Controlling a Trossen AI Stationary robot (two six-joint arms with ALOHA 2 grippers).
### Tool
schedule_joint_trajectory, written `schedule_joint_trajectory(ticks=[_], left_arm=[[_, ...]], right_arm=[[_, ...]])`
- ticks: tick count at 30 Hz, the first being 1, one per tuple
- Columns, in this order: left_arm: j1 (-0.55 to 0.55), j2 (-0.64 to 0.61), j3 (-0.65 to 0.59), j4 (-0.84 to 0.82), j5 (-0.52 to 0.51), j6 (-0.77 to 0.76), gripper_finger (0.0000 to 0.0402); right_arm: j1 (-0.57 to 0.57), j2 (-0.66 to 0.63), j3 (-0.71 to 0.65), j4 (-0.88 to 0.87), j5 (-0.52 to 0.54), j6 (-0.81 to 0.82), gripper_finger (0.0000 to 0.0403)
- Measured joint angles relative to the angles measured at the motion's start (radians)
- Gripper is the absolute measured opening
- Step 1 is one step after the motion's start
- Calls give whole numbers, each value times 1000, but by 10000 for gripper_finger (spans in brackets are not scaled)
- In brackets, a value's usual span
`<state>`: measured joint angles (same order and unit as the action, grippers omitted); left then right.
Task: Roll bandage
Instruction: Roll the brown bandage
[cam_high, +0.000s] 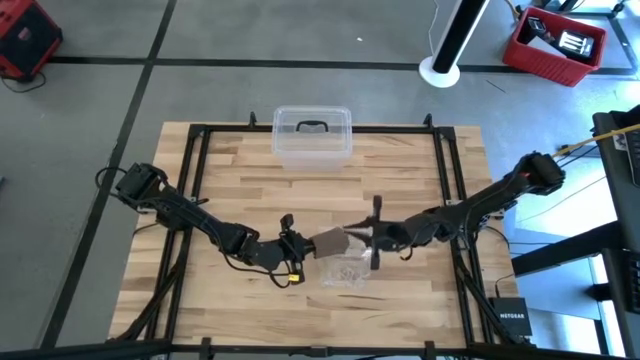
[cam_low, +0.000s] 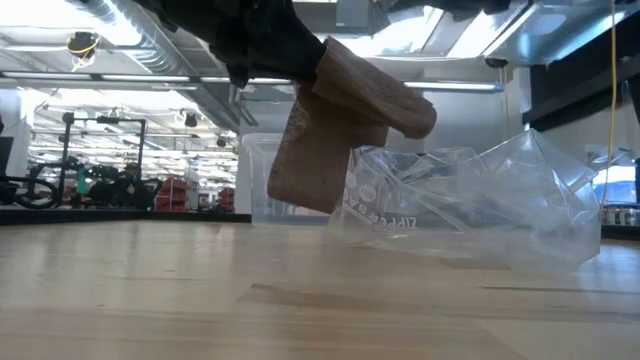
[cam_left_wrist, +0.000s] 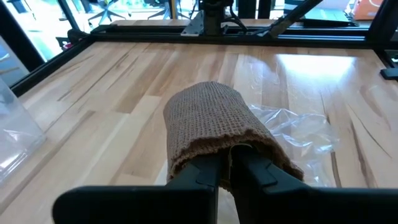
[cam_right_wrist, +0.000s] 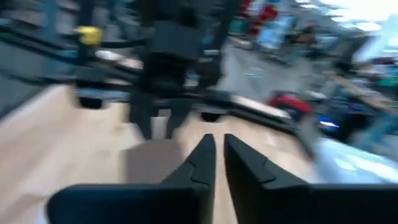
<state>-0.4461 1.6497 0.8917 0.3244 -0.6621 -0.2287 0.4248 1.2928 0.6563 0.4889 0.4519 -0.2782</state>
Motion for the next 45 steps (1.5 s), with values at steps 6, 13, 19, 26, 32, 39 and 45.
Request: schedule_joint_trajectory(ticks=[6, 13, 19, 26, 32, 39, 45], left_arm=[[0, 0, 0, 6, 0, -4, 14], [0, 0, 0, 9, 8, -4, 14], [0, 0, 0, 9, 8, -6, 14], [0, 2, 0, 5, 3, -7, 14], [0, 2, 0, 2, 13, -3, 14], [0, 2, 0, 0, 12, 0, 14], [-1, 2, 0, 1, 11, 0, 14]], right_arm=[[1, 109, 0, 10, -132, 35, 137], [0, 228, 0, 105, -45, -20, 215], [-18, 273, 1, 167, -22, -63, 204], [-32, 302, 23, 167, -24, -78, 115], [-32, 299, 39, 167, 26, -102, 12], [-6, 176, 39, 122, 147, -158, 5], [-6, 103, 39, -7, 47, -21, 35]])
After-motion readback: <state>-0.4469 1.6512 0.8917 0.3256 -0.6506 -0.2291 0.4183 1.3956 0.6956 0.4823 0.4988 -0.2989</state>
